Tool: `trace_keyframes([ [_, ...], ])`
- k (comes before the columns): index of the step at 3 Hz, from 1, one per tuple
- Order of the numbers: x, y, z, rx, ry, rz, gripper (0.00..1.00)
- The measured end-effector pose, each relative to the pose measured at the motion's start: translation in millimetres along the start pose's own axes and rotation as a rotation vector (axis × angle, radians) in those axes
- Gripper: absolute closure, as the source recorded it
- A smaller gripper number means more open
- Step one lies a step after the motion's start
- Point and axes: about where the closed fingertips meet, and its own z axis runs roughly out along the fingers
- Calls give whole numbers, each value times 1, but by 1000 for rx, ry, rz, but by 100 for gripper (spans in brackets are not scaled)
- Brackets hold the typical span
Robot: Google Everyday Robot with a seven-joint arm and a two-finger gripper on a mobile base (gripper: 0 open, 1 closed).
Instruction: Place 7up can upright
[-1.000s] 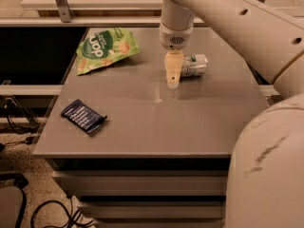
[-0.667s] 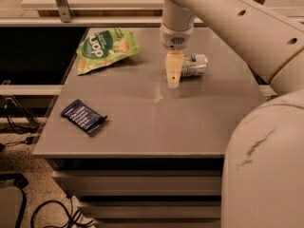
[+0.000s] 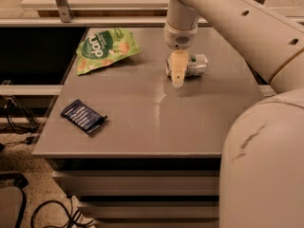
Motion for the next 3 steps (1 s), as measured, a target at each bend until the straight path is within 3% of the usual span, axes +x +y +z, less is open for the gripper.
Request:
trace_keyframes([
  [1,6,-1,2,-9,-6,-12,0],
  [2,10,-1,4,-19,-16,-23,18],
  [3,13,0,3,-24,-20,-32,42],
])
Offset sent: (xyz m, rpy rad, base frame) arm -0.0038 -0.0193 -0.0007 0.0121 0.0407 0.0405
